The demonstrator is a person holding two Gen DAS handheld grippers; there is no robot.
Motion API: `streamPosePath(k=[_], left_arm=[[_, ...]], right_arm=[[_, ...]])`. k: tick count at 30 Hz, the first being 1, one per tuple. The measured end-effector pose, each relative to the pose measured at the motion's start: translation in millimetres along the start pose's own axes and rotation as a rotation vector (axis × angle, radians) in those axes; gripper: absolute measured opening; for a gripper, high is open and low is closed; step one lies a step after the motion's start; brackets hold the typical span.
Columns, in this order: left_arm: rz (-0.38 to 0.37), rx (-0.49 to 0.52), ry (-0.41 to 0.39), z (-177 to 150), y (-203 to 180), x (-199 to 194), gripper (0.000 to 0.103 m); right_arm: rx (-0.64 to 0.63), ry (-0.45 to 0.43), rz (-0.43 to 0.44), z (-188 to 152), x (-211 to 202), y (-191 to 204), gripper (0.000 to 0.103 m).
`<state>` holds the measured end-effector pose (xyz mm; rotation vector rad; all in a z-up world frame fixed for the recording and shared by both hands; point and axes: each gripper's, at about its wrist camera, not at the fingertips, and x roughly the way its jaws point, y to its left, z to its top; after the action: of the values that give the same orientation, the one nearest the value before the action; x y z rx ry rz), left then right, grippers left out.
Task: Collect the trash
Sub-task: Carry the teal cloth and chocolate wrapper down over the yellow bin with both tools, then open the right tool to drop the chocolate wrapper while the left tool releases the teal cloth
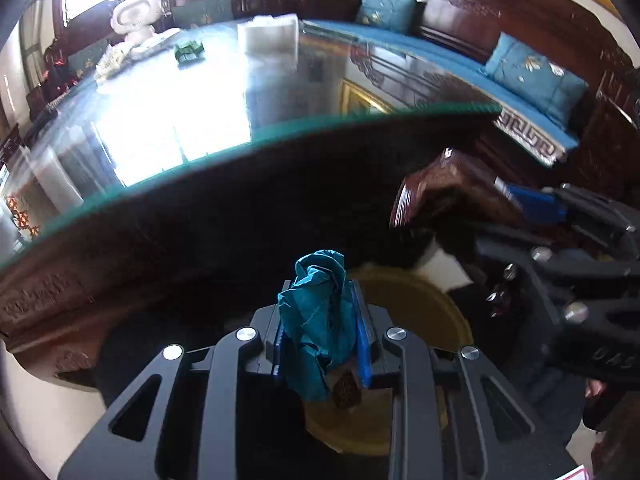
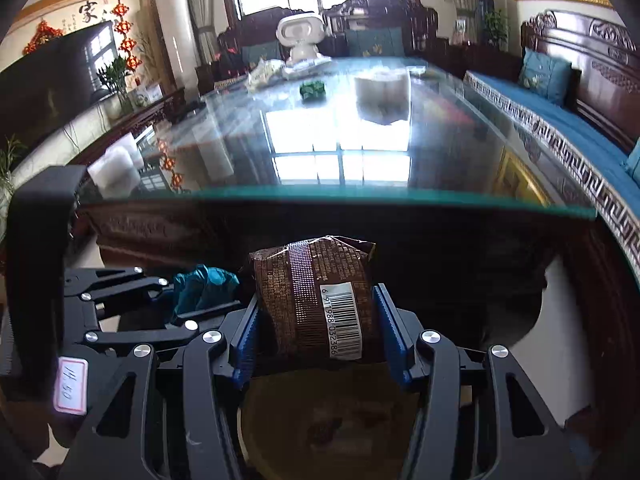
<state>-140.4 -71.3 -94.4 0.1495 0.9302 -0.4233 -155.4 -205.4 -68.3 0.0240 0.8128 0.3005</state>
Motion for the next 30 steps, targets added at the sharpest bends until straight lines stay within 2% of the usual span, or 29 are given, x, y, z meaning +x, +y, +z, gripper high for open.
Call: streamPosePath(k=[6,9,10,11,20,25,27,30], left_arm=[[-0.009,-0.017,0.063,-28.5,-2.0,15.9,0.027],[-0.023,-0.012,0.073,-34.6,-5.4,17.0,0.027],[-0.026,-0.010,0.075,-36.0,-7.1,17.0,0.027],[-0.028,-0.008,0.076,-36.7,-8.0,17.3,0.027],[-0.065,0.035,0.095,-37.8,-20.7,20.8,0.027],[-0.155,0.066,0.139,-41.0,-35.2,26.5,0.029],[-0.210,0.075,0.169,-42.7,-40.5,30.1,0.032],[-0.235,0.114,0.187,-46.8,-50.3,32.1,0.038]], right_arm=[[0.032,0.094,-0.018,-38.3,15.7,-2.3,0.053],[0.042,0.116,-0.033,-44.0,18.2,-2.7,0.061],[0.047,0.117,-0.039,-45.8,17.8,-5.4,0.071],[0.055,0.111,-0.049,-47.4,16.0,-7.0,0.075],[0.089,0.078,-0.070,-49.5,7.3,-19.1,0.074],[0.099,0.061,-0.078,-42.5,6.1,-29.1,0.074],[0.108,0.056,-0.087,-41.4,6.5,-33.4,0.074],[0.121,0.055,-0.087,-42.2,7.5,-39.0,0.074]])
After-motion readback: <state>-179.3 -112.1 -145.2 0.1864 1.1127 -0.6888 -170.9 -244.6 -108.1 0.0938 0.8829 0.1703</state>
